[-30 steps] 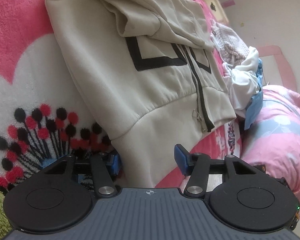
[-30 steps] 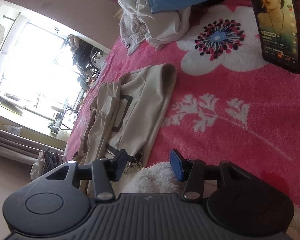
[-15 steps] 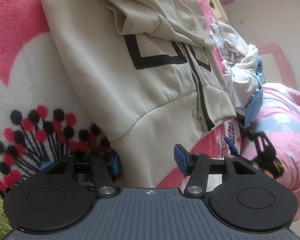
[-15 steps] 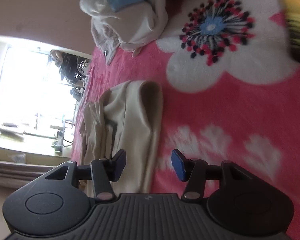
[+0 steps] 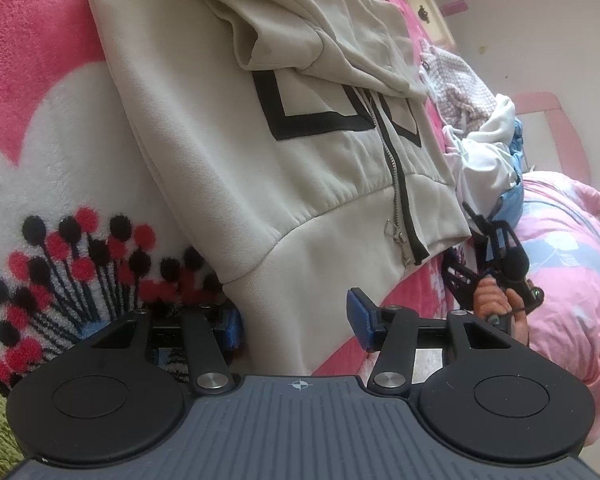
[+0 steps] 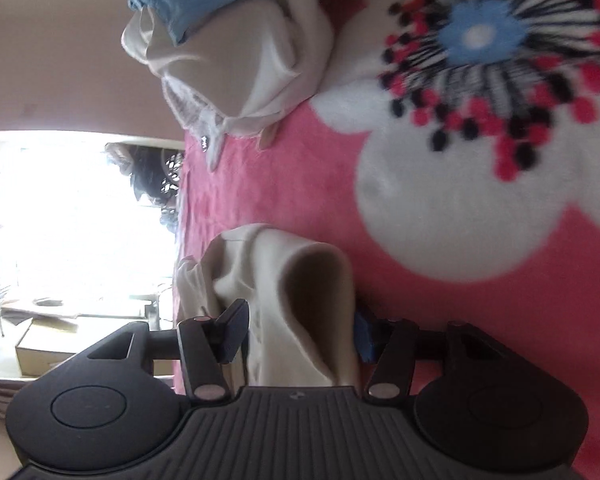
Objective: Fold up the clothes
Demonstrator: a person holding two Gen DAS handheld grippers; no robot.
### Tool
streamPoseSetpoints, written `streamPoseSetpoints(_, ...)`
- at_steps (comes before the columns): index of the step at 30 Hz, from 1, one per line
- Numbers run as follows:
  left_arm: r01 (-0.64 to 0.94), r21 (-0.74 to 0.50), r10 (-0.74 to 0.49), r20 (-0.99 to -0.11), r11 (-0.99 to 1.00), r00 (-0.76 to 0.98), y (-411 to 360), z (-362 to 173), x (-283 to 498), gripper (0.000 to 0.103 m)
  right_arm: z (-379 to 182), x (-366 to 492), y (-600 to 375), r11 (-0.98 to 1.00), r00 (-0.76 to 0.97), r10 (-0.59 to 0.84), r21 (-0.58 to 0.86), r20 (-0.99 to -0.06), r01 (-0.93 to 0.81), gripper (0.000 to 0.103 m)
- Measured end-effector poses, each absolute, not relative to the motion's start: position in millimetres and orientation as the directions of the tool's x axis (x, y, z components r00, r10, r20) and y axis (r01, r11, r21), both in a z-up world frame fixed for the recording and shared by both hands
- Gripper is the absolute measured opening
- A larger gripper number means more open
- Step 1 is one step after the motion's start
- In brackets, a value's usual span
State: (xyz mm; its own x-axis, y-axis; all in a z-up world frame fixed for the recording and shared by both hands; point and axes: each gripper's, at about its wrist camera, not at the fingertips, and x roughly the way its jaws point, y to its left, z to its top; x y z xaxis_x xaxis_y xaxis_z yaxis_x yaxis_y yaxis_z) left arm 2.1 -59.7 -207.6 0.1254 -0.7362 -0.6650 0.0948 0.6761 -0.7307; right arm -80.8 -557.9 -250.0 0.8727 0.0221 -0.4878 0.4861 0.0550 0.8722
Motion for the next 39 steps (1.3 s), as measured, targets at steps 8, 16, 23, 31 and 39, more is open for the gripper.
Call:
streamPoseSetpoints(8, 0.107, -0.734, -0.741, -0.663, 0.671, 0.105, -61, -209, 0, 0.044, -257, -65, -535, 0.143, 0.847, 0.098, 0.85, -0.522, 0.507, 0.023)
streamPoseSetpoints(16, 0.108, -0.711, -0.718, -0.68, 0.695, 0.15, -59, -200, -3, 0.006, -262, -65, -530, 0.121, 0.862, 0.086, 0.864, -0.499, 0.489, 0.006)
streamPoseSetpoints(23, 0.156, -0.773, -0.783, -0.577, 0.616, 0.232, -48, -164, 4, 0.004, -239, -59, -533, 0.192, 0.886, 0.06, 0.876, -0.46, 0.442, 0.006)
streamPoseSetpoints(31, 0.192, -0.829, -0.832, -0.455, 0.526, 0.317, -31, -129, 33, 0.004, -179, -25, -529, 0.329, 0.911, 0.063, 0.87, -0.407, 0.367, 0.006)
streamPoseSetpoints(39, 0.156, -0.896, -0.851, -0.322, 0.415, 0.415, 0, -116, 81, 0.004, -109, 36, -522, 0.422, 0.925, 0.092, 0.856, -0.369, 0.3, 0.006)
